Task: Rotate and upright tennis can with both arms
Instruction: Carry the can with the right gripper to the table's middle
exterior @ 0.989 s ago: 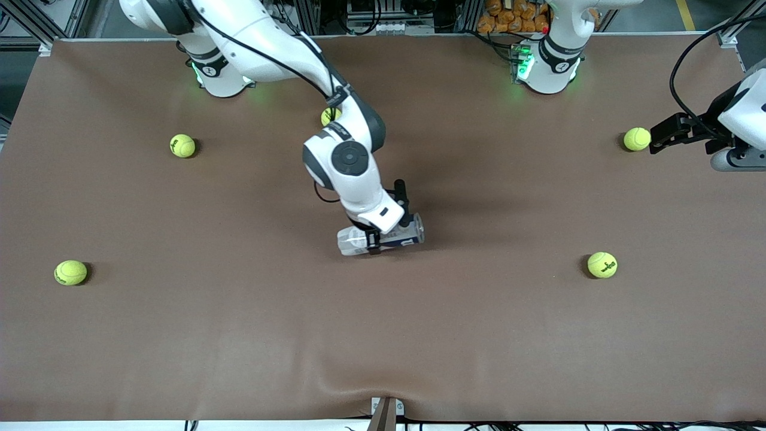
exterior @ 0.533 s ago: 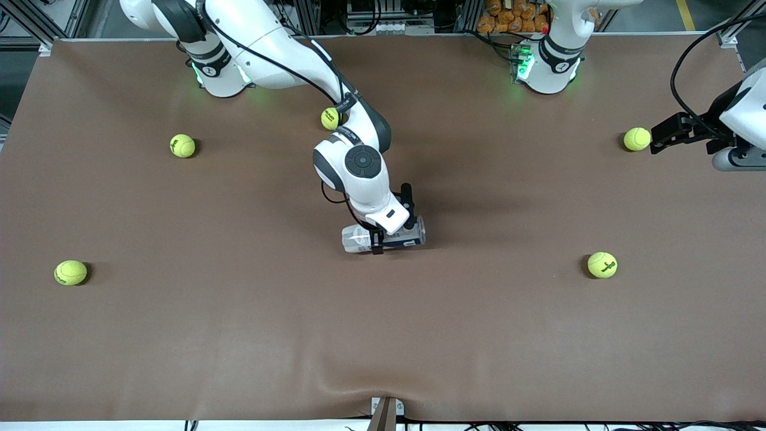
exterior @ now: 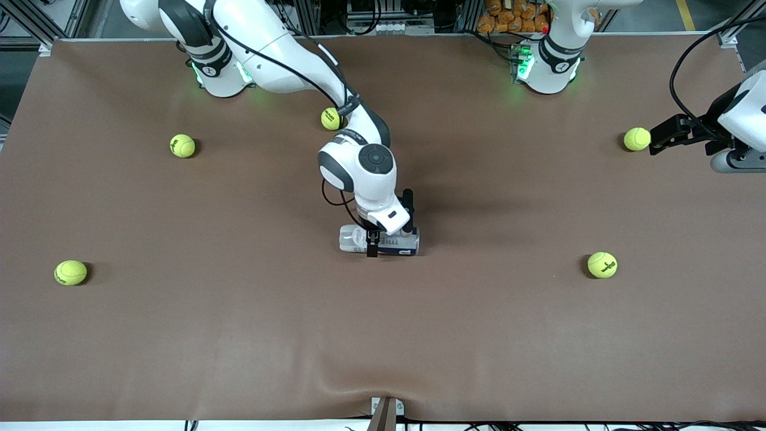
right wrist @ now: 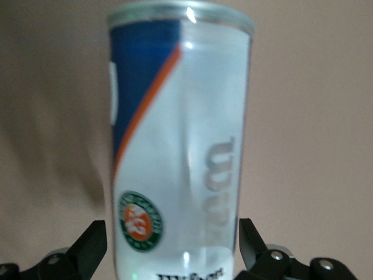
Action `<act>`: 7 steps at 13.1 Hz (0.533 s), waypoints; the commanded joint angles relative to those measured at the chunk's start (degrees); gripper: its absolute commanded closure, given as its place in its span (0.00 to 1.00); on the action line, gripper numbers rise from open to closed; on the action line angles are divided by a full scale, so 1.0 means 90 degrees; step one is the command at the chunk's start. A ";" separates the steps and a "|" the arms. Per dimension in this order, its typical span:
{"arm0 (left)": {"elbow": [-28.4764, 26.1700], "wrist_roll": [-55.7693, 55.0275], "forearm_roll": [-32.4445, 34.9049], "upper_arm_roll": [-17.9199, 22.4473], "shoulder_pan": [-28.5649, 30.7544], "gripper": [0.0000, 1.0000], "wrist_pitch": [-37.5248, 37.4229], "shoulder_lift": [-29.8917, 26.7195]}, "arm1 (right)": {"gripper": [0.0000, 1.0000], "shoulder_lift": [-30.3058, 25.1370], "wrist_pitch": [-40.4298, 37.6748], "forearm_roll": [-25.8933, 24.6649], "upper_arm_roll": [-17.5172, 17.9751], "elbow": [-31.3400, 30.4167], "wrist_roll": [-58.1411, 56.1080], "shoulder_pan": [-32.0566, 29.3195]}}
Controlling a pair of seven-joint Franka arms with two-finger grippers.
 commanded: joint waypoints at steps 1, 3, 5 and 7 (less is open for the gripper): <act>0.0173 0.0063 0.0020 -0.0016 0.0014 0.00 -0.0057 0.0081 | 0.00 -0.0032 -0.0239 -0.0158 -0.0049 0.0145 0.0110 0.0120; 0.0221 0.0053 0.0030 -0.0016 0.0014 0.00 -0.0057 0.0090 | 0.00 -0.0305 -0.0667 -0.0090 -0.0010 0.0145 0.0120 0.0149; 0.0231 0.0063 0.0030 -0.0016 0.0014 0.00 -0.0057 0.0091 | 0.00 -0.0724 -0.1380 -0.0031 0.0194 0.0154 0.0130 0.0139; 0.0231 0.0102 0.0049 -0.0016 0.0014 0.00 -0.0057 0.0091 | 0.00 -0.1115 -0.1587 -0.0021 0.0205 0.0154 0.0110 0.0042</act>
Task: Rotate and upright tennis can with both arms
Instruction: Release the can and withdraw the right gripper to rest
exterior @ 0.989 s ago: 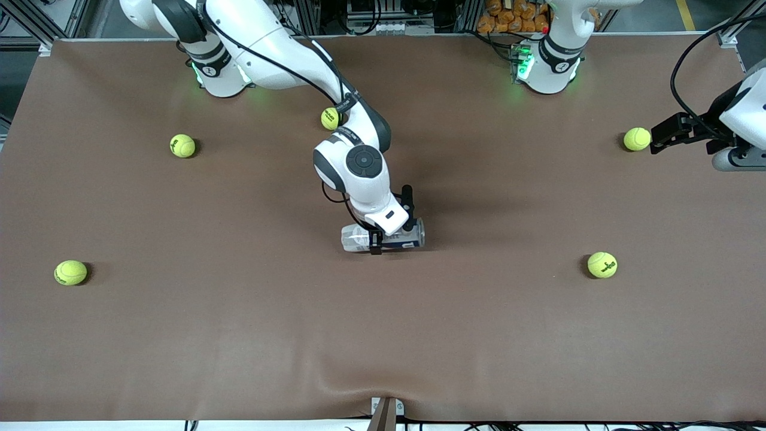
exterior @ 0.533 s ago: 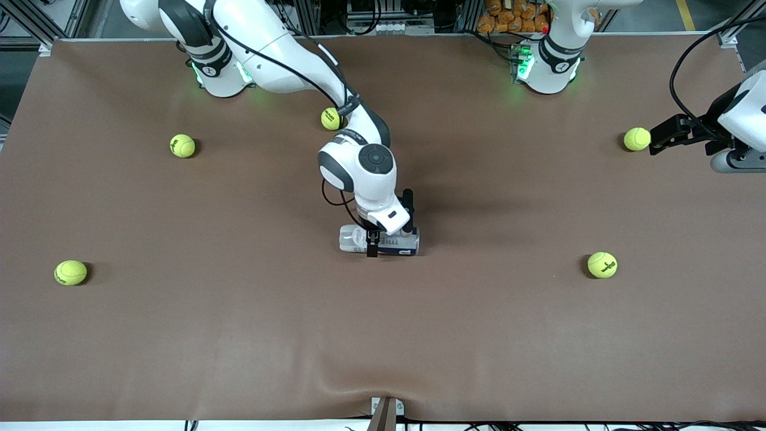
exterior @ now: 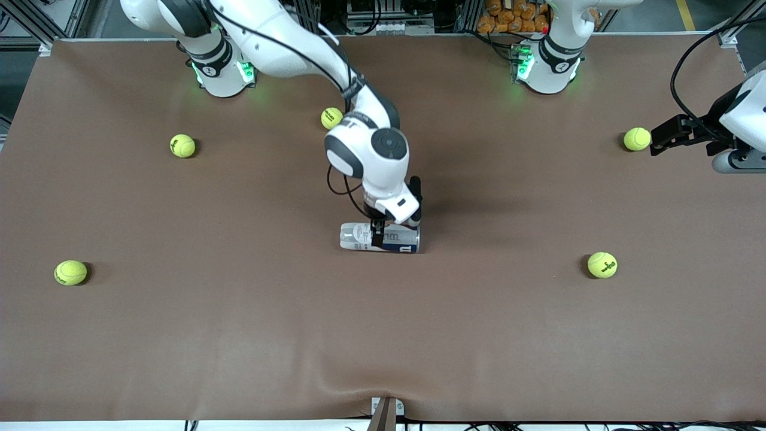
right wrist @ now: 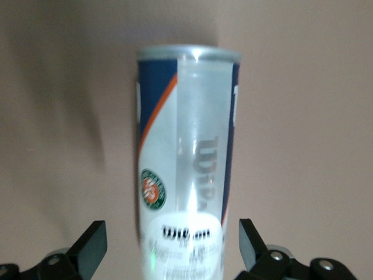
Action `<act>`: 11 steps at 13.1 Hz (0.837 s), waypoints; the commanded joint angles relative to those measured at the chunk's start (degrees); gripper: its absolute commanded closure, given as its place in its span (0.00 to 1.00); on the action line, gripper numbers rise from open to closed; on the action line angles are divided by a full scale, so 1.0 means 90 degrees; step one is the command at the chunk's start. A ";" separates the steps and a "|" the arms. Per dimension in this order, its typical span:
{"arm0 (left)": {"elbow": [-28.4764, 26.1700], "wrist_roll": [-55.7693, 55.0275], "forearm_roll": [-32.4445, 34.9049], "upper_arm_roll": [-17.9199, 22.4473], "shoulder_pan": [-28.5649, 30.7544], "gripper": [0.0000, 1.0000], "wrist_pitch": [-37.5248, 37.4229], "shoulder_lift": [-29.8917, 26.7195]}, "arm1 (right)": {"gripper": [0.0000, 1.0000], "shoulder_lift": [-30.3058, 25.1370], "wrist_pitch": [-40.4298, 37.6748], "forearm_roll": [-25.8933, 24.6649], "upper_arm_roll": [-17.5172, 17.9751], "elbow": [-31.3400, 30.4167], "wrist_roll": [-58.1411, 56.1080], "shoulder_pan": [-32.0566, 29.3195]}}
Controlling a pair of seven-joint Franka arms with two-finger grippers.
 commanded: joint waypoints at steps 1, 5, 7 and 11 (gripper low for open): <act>0.0168 0.0102 0.0049 -0.0016 0.0014 0.00 -0.0057 0.0071 | 0.00 -0.0699 -0.0481 -0.0019 0.0061 -0.0172 0.0077 -0.0176; 0.0168 0.0102 0.0049 -0.0016 0.0014 0.00 -0.0057 0.0071 | 0.00 -0.1724 -0.0922 0.0371 0.0042 -0.0561 0.0047 -0.0878; 0.0168 0.0102 0.0059 -0.0016 0.0024 0.00 -0.0057 0.0071 | 0.00 -0.1999 -0.1156 0.0391 0.0051 -0.0572 0.0047 -0.1609; 0.0178 0.0073 0.0059 -0.0016 0.0005 0.00 -0.0057 0.0081 | 0.00 -0.2185 -0.1147 0.0586 0.0051 -0.0562 0.0106 -0.3278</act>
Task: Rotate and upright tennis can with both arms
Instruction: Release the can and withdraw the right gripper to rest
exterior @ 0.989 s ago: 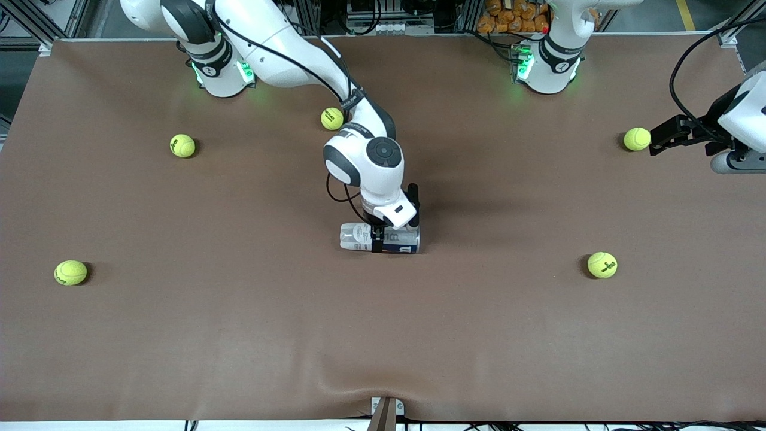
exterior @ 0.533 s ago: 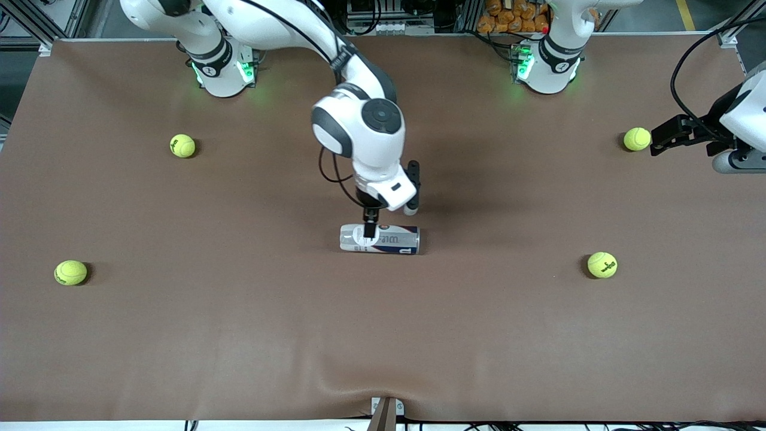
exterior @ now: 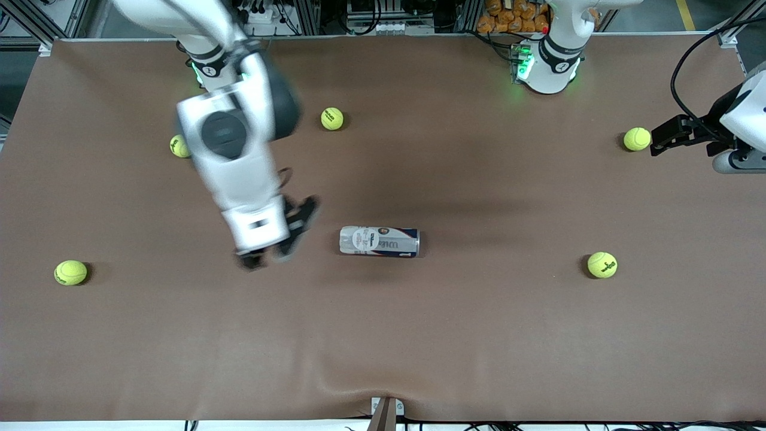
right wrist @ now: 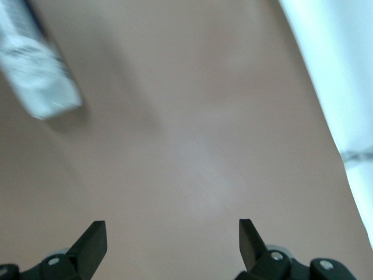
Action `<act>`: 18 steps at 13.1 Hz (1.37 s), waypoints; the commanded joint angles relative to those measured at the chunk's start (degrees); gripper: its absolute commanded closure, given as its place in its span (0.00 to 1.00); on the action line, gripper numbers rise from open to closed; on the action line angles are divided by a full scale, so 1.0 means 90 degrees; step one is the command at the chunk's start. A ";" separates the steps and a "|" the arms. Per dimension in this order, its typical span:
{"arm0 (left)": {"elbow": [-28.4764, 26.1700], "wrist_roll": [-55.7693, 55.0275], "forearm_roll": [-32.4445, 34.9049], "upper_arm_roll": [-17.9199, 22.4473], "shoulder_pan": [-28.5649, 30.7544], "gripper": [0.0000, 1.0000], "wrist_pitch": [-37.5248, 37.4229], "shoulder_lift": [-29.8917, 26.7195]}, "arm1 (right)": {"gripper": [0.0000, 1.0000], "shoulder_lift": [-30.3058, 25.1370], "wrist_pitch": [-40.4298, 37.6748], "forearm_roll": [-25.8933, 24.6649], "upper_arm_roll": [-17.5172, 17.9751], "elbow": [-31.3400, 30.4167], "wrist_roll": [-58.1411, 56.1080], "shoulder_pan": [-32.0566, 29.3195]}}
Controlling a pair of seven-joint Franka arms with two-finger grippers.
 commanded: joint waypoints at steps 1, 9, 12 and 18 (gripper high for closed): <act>0.0154 0.0083 0.0050 -0.0016 0.0016 0.00 -0.0057 0.0070 | 0.00 -0.0264 0.0044 0.0343 0.0152 -0.0268 0.0081 -0.1135; 0.0163 0.0102 0.0050 -0.0016 0.0016 0.00 -0.0057 0.0100 | 0.00 -0.1131 -0.0582 0.0901 0.0142 -0.0881 0.1561 -0.2731; 0.0163 0.0063 0.0040 -0.0016 0.0016 0.00 -0.0057 0.0100 | 0.00 -0.1981 -0.0601 0.0891 0.0161 -0.1740 0.2734 -0.2536; 0.0163 0.0102 0.0078 -0.0016 0.0006 0.00 -0.0057 0.0071 | 0.00 -0.3252 -0.1341 0.0891 0.0132 -0.2192 0.3079 -0.2691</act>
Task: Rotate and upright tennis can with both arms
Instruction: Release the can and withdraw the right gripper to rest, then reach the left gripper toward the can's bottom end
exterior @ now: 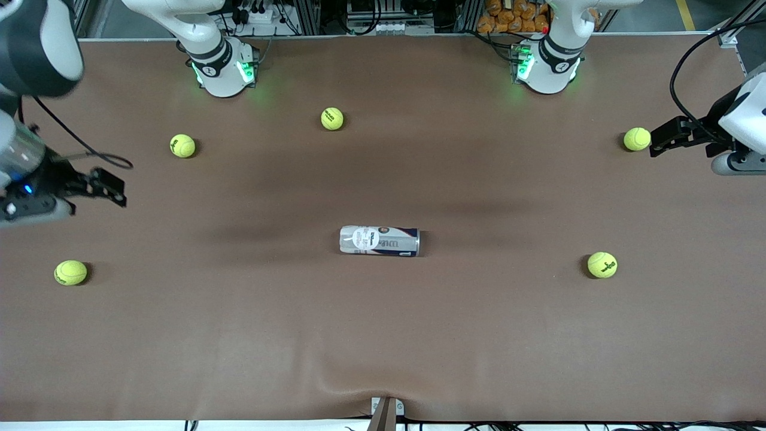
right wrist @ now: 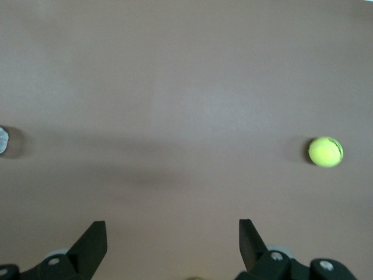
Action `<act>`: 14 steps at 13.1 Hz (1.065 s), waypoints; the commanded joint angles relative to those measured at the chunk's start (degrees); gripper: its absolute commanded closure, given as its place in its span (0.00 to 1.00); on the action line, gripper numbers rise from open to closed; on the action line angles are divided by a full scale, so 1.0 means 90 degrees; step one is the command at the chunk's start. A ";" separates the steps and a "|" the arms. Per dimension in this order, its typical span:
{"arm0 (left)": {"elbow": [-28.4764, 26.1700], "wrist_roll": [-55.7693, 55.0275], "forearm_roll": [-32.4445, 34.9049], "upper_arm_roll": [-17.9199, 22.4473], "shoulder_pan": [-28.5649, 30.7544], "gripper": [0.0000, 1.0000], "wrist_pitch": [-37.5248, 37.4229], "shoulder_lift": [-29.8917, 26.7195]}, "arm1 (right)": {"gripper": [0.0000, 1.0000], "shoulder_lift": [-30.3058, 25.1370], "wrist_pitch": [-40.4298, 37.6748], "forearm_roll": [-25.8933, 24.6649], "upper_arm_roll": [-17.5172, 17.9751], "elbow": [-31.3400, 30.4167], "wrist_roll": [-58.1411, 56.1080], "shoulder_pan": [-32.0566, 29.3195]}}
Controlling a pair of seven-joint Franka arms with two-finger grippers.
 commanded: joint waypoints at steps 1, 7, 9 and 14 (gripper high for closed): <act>0.0154 0.0102 0.0098 -0.0016 0.0007 0.00 -0.0067 0.0012 | 0.00 -0.0598 -0.0393 0.0055 -0.0002 -0.0292 0.0146 -0.0182; 0.0144 0.0112 -0.0495 -0.0035 -0.0032 0.00 -0.0048 0.0323 | 0.00 -0.0482 -0.0951 0.0502 -0.0051 0.0324 0.0507 -0.0572; 0.0135 0.0102 -0.1333 -0.0064 -0.0101 0.00 0.0098 0.0626 | 0.00 -0.0336 -0.1145 0.0592 -0.0051 0.0519 0.0508 -0.0593; 0.0076 0.0093 -0.2886 -0.0240 -0.0354 0.00 0.1502 0.1884 | 0.00 -0.0336 -0.1546 0.0602 -0.0051 0.0754 0.0517 -0.0906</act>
